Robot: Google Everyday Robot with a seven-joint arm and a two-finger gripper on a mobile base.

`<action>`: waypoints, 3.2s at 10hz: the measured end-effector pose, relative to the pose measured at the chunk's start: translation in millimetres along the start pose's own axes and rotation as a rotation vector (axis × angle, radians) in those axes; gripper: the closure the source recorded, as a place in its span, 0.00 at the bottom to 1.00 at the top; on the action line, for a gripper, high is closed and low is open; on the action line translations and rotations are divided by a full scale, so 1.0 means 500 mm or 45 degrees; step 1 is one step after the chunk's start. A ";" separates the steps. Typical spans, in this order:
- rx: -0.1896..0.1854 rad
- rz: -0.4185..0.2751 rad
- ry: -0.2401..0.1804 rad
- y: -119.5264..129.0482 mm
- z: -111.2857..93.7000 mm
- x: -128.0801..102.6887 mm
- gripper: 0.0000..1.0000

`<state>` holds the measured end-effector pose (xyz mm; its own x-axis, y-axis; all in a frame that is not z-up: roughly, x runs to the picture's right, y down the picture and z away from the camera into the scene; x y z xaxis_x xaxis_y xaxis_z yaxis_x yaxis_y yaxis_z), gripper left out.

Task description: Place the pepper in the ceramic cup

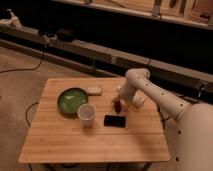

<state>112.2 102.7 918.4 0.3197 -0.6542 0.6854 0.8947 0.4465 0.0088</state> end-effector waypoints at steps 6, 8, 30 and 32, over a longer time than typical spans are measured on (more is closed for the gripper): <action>0.013 -0.009 -0.026 -0.010 -0.014 0.048 0.35; 0.001 -0.042 -0.028 -0.022 -0.019 0.053 0.35; -0.091 -0.213 0.316 -0.133 -0.185 0.070 0.90; -0.030 -0.275 0.434 -0.196 -0.309 0.045 0.76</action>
<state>79.8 -50.0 820.2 0.2048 -0.8983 0.3887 0.9583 0.2649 0.1073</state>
